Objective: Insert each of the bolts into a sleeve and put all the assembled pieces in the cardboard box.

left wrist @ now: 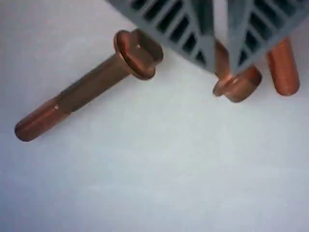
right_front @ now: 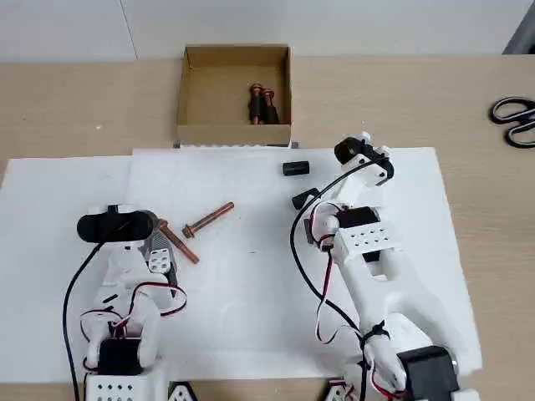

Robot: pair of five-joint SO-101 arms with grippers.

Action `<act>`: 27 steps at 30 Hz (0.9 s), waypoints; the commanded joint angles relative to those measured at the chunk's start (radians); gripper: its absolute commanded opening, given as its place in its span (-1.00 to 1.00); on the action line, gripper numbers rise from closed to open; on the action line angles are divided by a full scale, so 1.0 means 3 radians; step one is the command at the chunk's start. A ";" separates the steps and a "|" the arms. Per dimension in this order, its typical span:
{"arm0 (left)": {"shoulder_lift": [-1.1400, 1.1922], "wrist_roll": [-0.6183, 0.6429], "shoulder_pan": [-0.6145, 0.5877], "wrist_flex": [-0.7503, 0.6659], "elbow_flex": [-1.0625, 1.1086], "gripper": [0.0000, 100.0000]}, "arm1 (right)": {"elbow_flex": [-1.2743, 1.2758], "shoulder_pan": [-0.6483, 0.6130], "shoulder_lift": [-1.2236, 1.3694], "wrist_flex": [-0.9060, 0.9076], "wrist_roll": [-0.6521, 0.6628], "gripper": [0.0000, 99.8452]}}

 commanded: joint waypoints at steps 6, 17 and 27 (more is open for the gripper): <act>-0.0020 -0.0005 -0.0015 -0.0010 -0.0018 -0.99 | -0.0118 -0.0003 -0.0023 -0.0043 -0.0005 -0.84; -0.0020 -0.0005 -0.0015 -0.0010 -0.0018 -0.99 | -0.0598 -0.0008 0.0018 0.0222 0.0056 -0.68; -0.0020 -0.0010 -0.0020 0.0015 -0.0018 -0.99 | -0.0706 0.0013 0.0422 0.0166 0.0092 -0.73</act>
